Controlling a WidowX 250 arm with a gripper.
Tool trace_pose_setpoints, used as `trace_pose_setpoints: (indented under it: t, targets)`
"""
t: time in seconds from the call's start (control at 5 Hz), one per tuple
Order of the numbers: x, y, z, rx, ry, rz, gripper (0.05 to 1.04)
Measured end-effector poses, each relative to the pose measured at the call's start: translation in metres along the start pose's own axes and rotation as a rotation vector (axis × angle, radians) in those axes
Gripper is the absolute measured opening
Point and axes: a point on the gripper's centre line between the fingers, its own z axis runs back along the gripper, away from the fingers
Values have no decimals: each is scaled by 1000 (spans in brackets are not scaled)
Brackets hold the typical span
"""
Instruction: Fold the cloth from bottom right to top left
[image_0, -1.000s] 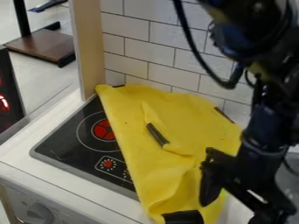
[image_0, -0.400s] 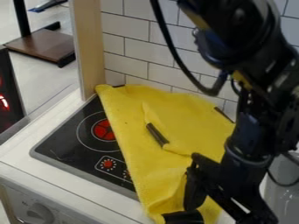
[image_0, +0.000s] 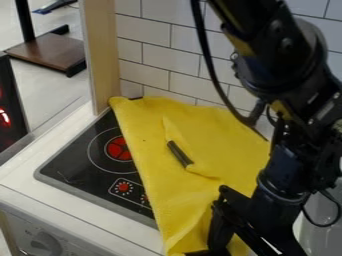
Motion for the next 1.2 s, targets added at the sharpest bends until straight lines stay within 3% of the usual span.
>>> trace_pose_setpoints:
  t: [0.2,0.6,0.8,1.2]
  targets:
    - [2,7,0,-4,-4,26,960]
    - [3,17,-3,-13,-3,70,382]
    - [3,17,-3,-13,-1,70,214]
    - [3,16,-4,-18,2,75,61]
